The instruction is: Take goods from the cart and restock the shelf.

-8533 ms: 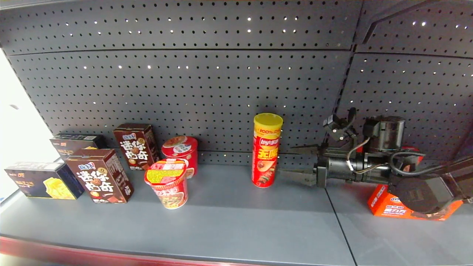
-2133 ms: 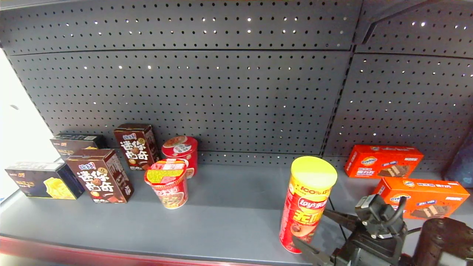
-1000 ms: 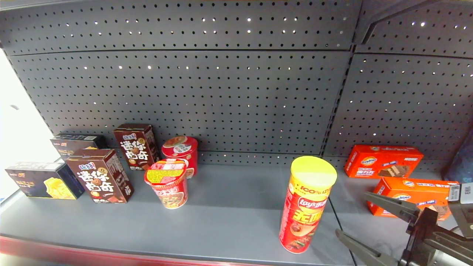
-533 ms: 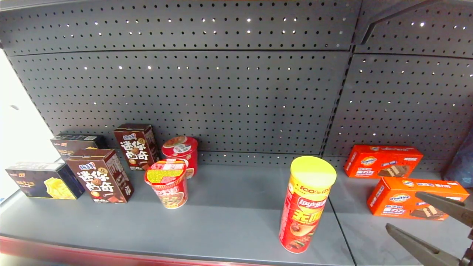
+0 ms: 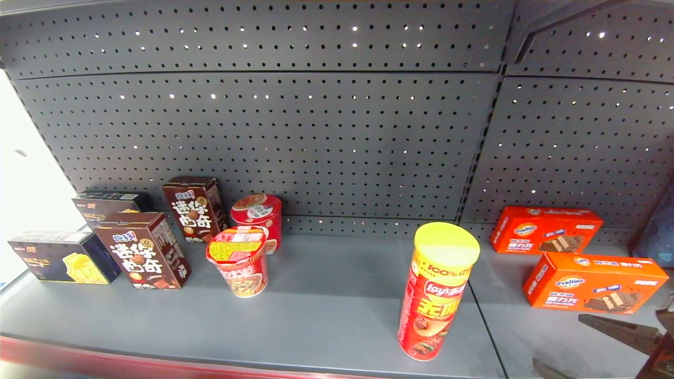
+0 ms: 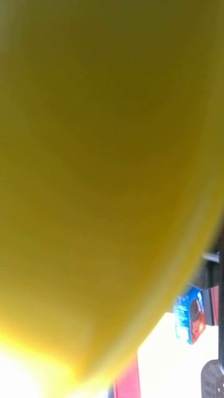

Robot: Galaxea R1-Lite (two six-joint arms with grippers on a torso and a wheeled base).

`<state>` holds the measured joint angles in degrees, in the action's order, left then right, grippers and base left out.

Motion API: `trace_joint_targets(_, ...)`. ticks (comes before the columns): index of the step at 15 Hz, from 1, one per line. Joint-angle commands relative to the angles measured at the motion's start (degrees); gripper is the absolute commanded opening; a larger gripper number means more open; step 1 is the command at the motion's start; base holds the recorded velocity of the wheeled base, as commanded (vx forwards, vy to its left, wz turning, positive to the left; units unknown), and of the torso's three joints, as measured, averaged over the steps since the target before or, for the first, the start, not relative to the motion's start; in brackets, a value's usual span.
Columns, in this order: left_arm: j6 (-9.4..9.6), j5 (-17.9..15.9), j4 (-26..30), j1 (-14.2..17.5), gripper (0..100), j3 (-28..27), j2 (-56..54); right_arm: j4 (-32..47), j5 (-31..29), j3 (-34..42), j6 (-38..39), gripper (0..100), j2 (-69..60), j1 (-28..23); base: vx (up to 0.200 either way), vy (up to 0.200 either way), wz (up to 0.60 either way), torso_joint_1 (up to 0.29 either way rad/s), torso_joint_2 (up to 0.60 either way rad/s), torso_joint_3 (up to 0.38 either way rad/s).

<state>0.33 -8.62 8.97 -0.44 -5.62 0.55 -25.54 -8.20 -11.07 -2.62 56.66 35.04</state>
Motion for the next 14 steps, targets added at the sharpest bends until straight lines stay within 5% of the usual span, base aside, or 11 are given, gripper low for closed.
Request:
trace_joint_targets(1, -0.07, 0.01, -0.01, 0.0, 0, -0.01, -0.02, 0.05, -0.32, -0.71, -0.02, 100, 6.8, -0.32, 0.0, 0.0, 0.0, 0.0, 0.0, 0.0)
trace_joint_targets(14, -1.21, -0.26, -0.18, 0.0, 0, -0.01, -0.02, -0.83, -0.76, -13.1, -2.21, 100, 25.25, -1.37, 0.0, 0.0, 0.0, 0.0, 0.0, 0.0)
